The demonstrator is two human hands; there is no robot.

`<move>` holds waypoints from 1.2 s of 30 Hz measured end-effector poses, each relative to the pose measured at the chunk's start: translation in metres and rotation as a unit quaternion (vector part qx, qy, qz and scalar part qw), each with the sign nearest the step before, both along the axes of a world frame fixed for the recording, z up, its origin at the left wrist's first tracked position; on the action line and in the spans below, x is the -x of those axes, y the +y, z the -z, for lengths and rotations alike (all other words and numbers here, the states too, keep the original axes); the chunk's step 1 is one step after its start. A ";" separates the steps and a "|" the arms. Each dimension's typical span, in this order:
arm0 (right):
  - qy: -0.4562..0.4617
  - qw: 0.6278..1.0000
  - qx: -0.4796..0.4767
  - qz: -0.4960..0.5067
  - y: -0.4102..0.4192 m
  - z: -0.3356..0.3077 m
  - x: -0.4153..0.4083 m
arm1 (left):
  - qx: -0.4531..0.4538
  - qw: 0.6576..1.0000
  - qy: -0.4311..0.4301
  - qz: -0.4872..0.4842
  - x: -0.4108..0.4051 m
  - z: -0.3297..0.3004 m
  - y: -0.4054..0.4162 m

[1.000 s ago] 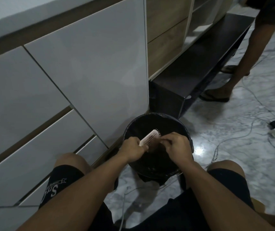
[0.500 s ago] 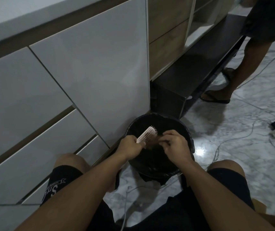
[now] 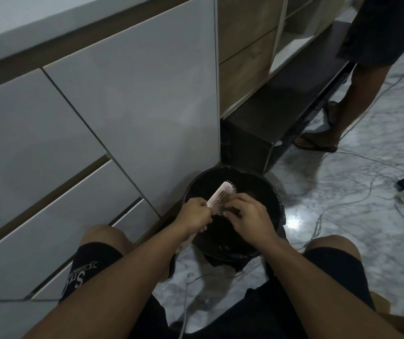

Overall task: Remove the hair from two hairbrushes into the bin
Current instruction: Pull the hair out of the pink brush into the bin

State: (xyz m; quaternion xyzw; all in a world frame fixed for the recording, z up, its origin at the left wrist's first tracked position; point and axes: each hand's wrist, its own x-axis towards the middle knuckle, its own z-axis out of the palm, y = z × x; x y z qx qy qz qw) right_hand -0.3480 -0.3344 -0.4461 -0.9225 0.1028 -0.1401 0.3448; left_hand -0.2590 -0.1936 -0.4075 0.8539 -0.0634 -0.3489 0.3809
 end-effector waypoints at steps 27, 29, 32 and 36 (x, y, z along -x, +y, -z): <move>0.101 0.962 -0.186 0.172 -0.018 -0.007 0.006 | -0.012 0.997 -0.077 -0.016 -0.007 0.012 0.009; 0.099 0.960 -0.214 0.150 -0.018 -0.006 0.006 | -0.007 0.997 -0.072 -0.009 -0.005 0.010 0.009; 0.090 0.958 -0.239 0.127 -0.014 -0.007 0.005 | 0.005 0.998 -0.061 -0.004 -0.002 0.010 0.007; 0.070 0.963 -0.250 0.072 -0.008 -0.006 0.005 | 0.009 0.998 -0.062 0.016 0.002 0.012 0.003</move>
